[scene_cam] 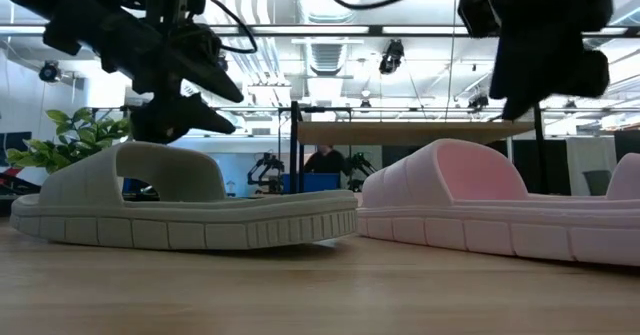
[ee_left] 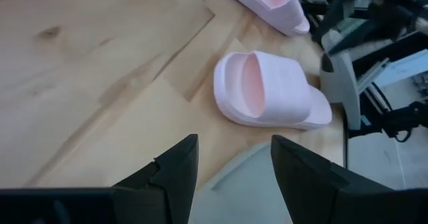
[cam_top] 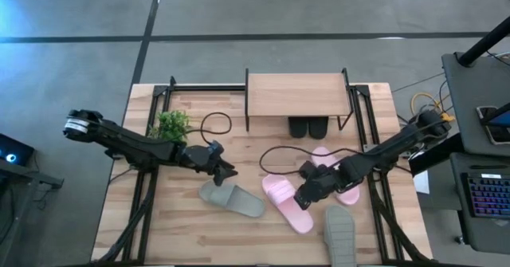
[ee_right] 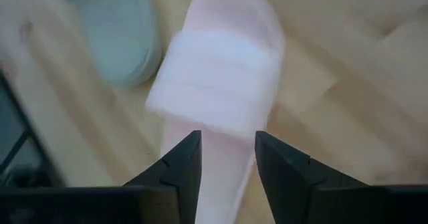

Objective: Pick and place slides into the shelf
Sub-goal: Adjust the shelf to the center

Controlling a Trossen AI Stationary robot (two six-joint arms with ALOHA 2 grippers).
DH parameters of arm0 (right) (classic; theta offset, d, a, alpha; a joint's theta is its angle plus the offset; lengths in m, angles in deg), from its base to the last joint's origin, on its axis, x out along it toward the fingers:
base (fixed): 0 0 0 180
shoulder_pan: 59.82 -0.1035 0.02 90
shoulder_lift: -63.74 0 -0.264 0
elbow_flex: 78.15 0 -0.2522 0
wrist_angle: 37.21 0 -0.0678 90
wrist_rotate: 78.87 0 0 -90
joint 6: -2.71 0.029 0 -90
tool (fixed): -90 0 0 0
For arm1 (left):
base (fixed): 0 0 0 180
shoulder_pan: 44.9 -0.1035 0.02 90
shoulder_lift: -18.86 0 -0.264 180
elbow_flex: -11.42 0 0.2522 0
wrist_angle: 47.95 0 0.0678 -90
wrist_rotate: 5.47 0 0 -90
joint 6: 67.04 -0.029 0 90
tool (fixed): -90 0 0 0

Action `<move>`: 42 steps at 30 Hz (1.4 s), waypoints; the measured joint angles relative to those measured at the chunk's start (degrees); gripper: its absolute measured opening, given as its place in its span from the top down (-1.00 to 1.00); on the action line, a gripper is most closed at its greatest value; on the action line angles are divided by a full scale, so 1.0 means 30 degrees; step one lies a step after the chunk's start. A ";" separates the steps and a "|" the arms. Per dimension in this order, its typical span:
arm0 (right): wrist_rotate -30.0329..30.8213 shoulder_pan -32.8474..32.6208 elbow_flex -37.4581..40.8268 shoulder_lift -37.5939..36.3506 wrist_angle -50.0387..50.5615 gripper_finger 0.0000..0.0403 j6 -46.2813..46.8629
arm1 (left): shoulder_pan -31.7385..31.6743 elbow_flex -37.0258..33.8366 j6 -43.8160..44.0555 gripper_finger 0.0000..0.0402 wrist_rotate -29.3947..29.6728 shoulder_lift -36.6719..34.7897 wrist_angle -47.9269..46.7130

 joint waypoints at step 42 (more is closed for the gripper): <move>0.6036 0.0096 -0.3168 -0.1409 1.1951 0.46 0.7093 | -0.0015 0.0408 -0.0523 0.14 -0.0261 -0.0019 0.0119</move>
